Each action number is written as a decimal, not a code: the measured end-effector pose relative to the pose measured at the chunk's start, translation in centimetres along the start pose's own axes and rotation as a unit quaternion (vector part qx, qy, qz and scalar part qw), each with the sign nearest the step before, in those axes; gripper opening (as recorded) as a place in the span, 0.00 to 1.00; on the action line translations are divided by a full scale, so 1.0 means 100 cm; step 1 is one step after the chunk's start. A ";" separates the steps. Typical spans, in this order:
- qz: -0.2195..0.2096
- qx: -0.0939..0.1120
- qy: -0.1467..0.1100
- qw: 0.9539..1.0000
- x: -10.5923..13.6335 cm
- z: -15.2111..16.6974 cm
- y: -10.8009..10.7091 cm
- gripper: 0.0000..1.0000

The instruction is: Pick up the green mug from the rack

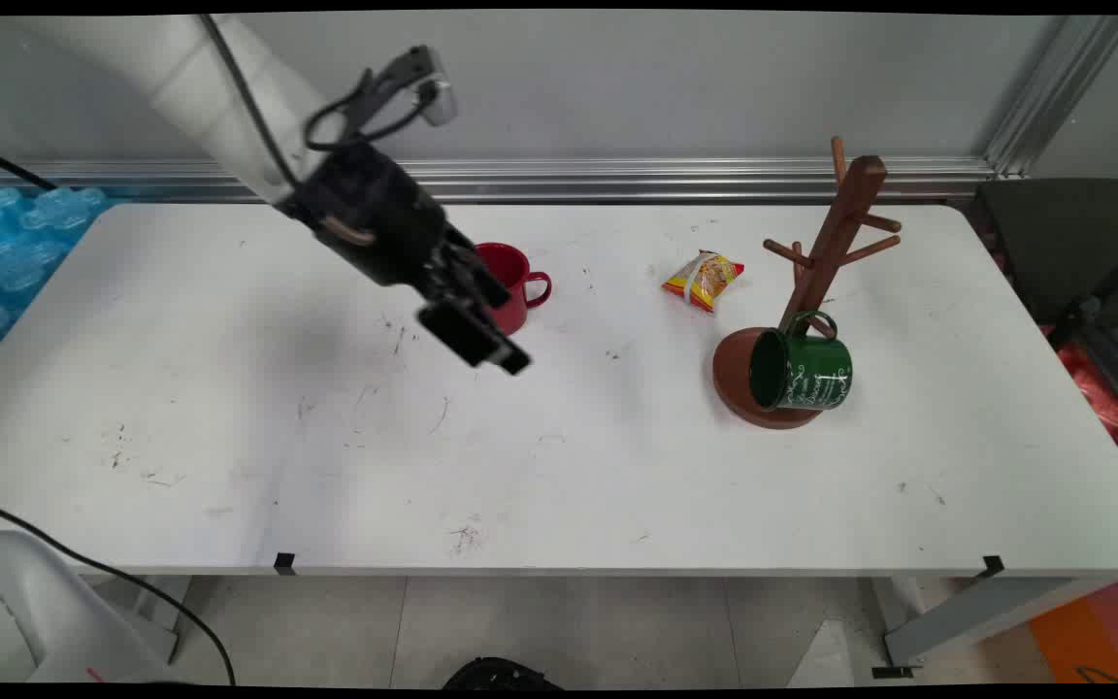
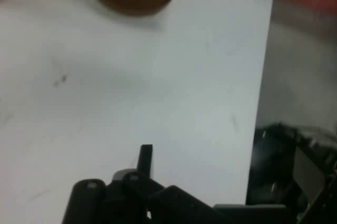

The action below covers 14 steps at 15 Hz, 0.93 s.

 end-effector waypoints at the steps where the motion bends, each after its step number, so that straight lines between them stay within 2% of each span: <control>1: -0.009 -0.001 0.010 1.000 0.002 0.008 0.003 1.00; 9: -0.059 -0.015 0.074 0.995 0.032 0.080 0.028 1.00; 14: -0.092 -0.010 0.089 0.992 0.042 0.121 0.026 1.00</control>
